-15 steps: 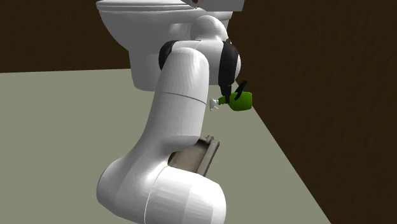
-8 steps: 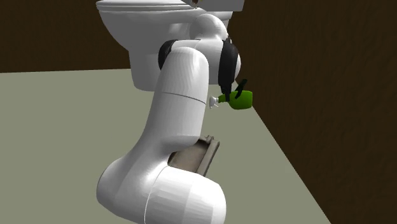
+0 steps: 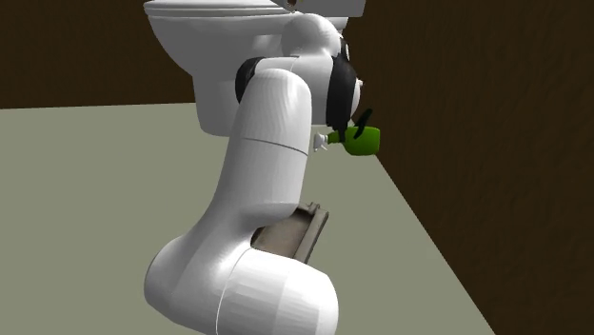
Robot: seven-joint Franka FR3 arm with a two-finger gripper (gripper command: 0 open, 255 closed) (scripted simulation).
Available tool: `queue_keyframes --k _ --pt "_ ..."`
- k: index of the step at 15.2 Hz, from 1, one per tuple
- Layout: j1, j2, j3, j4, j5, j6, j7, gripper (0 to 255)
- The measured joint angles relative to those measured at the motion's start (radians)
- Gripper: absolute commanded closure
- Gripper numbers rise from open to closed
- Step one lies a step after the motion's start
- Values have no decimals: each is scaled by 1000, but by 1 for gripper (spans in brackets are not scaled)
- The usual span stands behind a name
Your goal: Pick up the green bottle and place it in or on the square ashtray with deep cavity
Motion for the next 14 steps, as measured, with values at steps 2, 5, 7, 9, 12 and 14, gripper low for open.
queue_keyframes --k 2,5,7,9,12,14 --pt "2 4 -1 33 0 -29 -7 255" --pt "4 8 -2 81 -1 -72 -16 255" --pt "4 7 -4 105 -2 -95 -23 255" --pt "7 21 -5 156 -3 -131 -31 255" --pt "10 28 -7 205 -5 -173 -41 255" --pt "12 -60 -1 70 -2 -130 -21 255"
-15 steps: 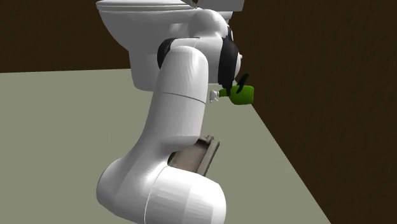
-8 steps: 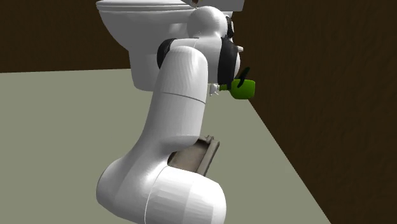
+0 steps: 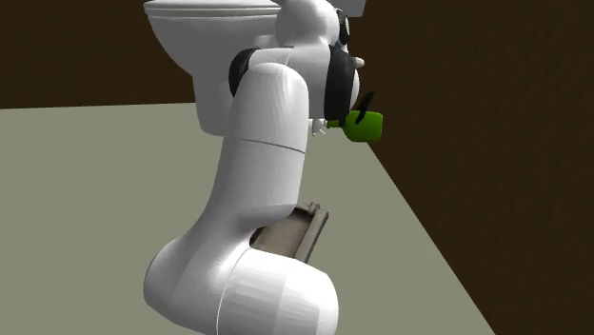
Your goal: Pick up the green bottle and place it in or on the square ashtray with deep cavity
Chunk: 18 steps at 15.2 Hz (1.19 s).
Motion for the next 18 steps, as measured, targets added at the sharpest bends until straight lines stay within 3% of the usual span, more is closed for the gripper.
queue_keyframes --k 4,7,12,18 --pt "4 -224 15 -357 10 125 52 255" --pt "9 -367 25 -559 18 180 79 255" --pt "23 -579 42 -841 37 242 122 255" --pt "42 -798 61 -1101 66 276 161 255"
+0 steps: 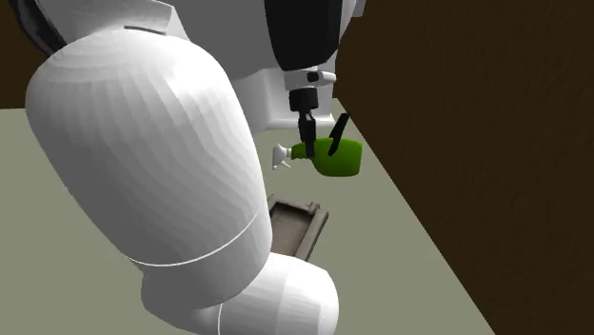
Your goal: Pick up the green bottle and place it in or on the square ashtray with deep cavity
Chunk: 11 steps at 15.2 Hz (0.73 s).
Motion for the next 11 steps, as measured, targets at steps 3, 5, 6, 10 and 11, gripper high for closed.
queue_keyframes --k 3,5,6,10,11 --pt "15 -109 14 -111 21 -2 21 255" --pt "25 -187 21 -180 35 -11 30 255" --pt "32 -228 28 -220 45 -14 39 255" --pt "62 -379 53 -351 87 -38 69 255" --pt "69 -409 59 -366 97 -53 75 255"
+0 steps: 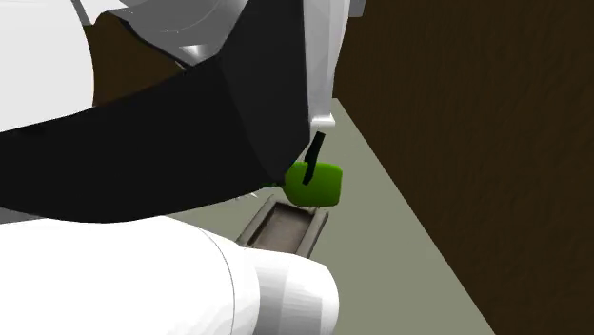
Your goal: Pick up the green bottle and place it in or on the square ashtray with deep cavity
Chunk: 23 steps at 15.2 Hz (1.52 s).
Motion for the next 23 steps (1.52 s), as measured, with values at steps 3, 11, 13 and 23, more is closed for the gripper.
queue_keyframes --k 3,11,13,23 --pt "5 -25 4 -47 7 21 7 255" --pt "8 11 11 -129 12 137 26 255" --pt "7 24 12 -148 11 168 29 255" --pt "7 43 15 -182 12 223 37 0"
